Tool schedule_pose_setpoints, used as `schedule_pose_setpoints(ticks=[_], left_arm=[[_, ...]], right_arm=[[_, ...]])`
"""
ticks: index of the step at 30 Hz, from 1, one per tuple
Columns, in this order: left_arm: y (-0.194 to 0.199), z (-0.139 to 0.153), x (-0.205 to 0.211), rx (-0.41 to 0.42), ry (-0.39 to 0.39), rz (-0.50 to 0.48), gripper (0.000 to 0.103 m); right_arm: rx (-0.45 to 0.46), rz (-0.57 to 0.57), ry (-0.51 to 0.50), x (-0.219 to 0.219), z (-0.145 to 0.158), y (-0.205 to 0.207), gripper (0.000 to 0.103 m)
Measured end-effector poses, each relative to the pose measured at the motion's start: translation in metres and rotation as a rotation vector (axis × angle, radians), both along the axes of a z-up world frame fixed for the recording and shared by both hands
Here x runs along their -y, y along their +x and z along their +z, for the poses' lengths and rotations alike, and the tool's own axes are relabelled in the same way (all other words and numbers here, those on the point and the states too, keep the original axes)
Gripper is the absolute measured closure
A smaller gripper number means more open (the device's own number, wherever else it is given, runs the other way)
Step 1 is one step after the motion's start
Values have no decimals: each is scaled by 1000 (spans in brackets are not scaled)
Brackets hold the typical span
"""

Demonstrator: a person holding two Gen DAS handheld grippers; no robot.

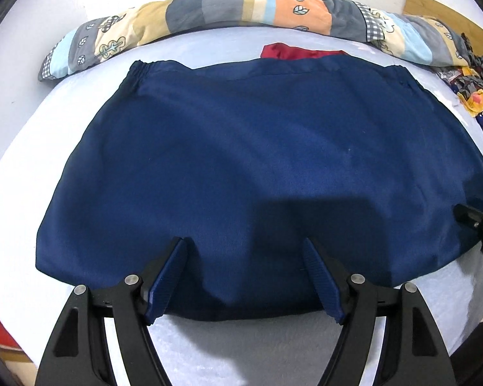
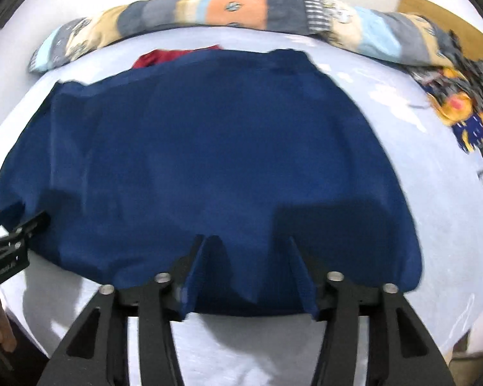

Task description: Fold large clothes

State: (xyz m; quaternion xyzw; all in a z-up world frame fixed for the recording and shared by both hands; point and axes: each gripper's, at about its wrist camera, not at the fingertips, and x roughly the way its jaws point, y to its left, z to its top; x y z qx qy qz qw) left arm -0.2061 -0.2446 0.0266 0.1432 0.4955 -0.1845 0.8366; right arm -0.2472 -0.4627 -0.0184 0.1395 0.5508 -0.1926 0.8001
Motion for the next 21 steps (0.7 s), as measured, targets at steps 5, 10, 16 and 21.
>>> schedule_pose_setpoints(ticks=[5,10,16,21], left_arm=[[6,-8,1,10,-16,-2,28],[9,-9,1,11,-28,-4,28],[9,-10,2,12,-28,3,27],[10,-10,3,11,-30,6,26]], right_arm=[[159,-190,164,48,10,-34,47],[407,-472,567,107,-2,-104,45],[503,-616,780,124,-27,-138,47],[512,-614,767,112,-22,-141,45]])
